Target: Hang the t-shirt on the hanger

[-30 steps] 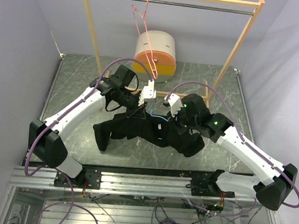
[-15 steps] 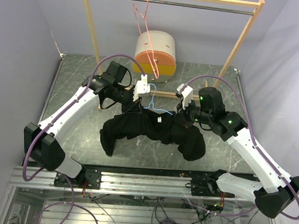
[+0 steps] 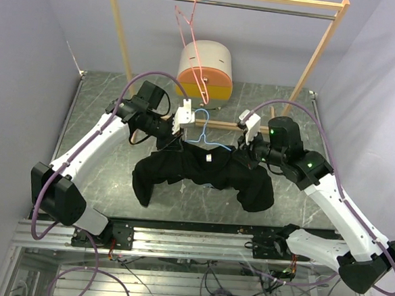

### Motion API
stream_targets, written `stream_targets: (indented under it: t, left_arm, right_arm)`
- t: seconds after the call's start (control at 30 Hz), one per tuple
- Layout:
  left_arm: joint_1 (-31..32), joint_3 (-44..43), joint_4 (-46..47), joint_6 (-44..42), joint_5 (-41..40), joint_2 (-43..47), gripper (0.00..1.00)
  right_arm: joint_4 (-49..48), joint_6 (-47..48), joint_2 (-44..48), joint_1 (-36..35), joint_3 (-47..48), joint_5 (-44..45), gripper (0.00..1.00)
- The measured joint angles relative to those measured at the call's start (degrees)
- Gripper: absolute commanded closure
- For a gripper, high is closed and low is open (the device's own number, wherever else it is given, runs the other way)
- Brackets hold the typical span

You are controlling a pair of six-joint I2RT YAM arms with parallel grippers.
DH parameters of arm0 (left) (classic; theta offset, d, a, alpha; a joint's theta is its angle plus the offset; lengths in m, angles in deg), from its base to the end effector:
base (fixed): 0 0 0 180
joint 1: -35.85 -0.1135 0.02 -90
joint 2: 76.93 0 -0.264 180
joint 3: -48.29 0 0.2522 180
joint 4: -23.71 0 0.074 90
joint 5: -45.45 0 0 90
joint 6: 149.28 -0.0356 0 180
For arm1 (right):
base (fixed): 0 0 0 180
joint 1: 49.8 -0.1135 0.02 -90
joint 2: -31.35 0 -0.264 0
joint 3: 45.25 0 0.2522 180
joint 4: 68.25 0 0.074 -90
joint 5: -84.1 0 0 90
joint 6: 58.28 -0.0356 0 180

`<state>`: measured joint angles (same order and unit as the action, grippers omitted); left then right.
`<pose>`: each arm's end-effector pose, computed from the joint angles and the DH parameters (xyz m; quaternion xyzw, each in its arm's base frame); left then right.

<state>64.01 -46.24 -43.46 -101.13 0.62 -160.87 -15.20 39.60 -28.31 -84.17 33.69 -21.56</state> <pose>0.2478 -0.1613 0.3397 0.5977 0.6610 -0.3336 0.3074 0.1718 0.1291 0.3644 -0.3748 0.7919 0.2239 0.4269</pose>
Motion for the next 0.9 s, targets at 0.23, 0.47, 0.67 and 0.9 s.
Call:
stream_targets:
  t: [0.23,0.47,0.67,0.9]
  left_arm:
    - [-0.7,0.0,-0.5,-0.2,0.0,0.0,0.8]
    - [-1.3,0.1,-0.1,0.1,0.0,0.0,0.9]
    - [-1.4,0.1,0.0,0.3,0.0,0.0,0.93]
    - [-1.5,-0.2,0.2,-0.3,-0.1,0.5,0.93]
  right_arm:
    - [0.0,-0.6,0.7,0.3,0.0,0.7,1.0]
    - [0.0,-1.1,1.4,0.3,0.0,1.1,1.0]
    - [0.1,-1.5,1.6,0.3,0.0,1.0,1.0]
    - [1.6,-1.7,1.0,0.3,1.3,0.2,0.8]
